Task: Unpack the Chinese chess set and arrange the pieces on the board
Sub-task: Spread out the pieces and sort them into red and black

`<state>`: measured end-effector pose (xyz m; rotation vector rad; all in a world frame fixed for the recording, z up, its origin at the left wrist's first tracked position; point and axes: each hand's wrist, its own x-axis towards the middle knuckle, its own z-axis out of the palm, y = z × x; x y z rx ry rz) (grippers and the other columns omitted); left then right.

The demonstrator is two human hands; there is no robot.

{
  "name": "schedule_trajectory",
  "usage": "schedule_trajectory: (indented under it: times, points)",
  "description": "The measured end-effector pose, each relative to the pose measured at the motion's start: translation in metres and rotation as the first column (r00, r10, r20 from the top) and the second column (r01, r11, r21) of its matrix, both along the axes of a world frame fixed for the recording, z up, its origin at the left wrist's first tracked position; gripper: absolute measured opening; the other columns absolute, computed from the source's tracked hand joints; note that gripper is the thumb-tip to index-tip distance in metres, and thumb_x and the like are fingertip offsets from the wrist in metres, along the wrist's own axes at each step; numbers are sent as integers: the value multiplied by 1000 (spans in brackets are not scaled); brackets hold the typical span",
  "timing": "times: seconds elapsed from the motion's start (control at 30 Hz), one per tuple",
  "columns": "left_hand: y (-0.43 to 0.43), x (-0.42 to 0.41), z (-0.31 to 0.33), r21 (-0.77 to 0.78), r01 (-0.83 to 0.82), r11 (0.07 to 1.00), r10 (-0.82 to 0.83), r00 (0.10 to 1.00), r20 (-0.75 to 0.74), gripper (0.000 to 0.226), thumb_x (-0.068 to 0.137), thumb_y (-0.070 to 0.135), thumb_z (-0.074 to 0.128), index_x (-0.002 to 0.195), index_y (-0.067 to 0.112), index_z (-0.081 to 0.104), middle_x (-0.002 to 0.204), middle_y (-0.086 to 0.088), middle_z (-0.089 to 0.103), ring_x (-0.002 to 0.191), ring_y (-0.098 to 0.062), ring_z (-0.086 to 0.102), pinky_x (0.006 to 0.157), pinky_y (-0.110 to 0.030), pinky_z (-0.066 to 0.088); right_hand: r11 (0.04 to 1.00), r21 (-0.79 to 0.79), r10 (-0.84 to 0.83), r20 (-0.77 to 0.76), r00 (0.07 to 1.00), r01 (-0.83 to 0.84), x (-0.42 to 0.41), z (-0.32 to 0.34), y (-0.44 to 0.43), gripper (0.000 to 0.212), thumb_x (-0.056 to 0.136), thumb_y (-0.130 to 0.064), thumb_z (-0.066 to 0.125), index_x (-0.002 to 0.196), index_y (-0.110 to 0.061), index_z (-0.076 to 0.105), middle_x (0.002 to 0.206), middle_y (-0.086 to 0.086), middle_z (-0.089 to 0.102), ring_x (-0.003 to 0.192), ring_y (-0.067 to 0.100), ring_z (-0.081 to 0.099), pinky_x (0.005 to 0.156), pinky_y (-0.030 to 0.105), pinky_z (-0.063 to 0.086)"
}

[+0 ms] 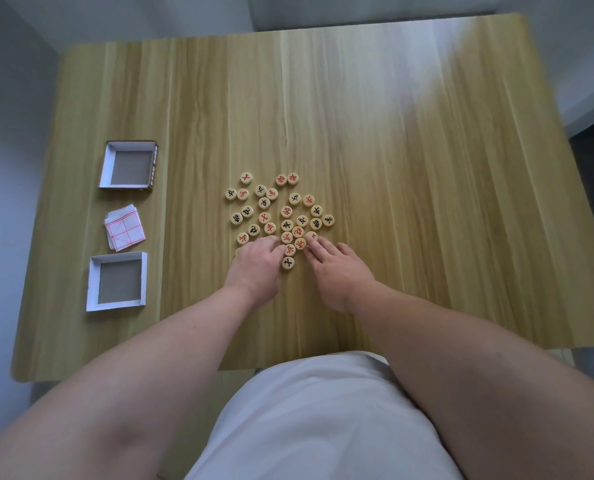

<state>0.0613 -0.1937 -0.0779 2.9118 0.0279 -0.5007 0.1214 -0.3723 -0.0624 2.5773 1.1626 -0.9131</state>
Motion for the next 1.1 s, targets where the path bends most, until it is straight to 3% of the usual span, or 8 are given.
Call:
schedule_trajectory:
  times: [0.13,0.23,0.4,0.67,1.1]
  points:
    - [8,-10,-5,16,-37,999,36,998,58,38,73,4,60,109,10,68,114,-8,61,107,-30,59,92,-42,44,1000,-12,-8,-17,1000,8,-1,-10,6,72,101,-17,27,158,-16,-17,165,1,-26,153,20,-21,125,49,-1]
    - [15,-18,-6,28,-60,998,58,996,62,35,73,4,60,106,12,68,107,-5,61,101,-28,59,86,-40,45,1000,-17,-20,-27,999,20,-1,-16,12,63,107,-33,16,158,-19,-18,165,-2,-25,152,20,-23,124,51,-6]
    - [23,-31,-5,44,-117,992,115,992,48,43,68,3,62,110,10,69,115,-7,63,107,-29,60,88,-41,45,999,-35,-20,-31,999,19,-3,-16,22,64,107,-46,9,157,-21,-21,163,-2,-30,151,23,-26,122,54,-11]
    - [30,-45,0,64,-175,982,176,984,-14,58,78,5,56,136,11,57,143,-6,52,131,-25,47,105,-40,38,996,-12,-90,-84,992,89,-8,-25,33,67,104,-54,5,154,-23,-27,159,-2,-35,147,22,-33,122,55,-12]
    - [24,-42,-2,57,-109,992,112,993,-42,66,79,8,54,145,15,47,146,-3,46,138,-22,39,111,-38,31,992,-49,-122,-79,989,119,-19,-31,-3,69,103,-57,5,152,-22,-29,158,-1,-39,145,21,-36,122,56,-11]
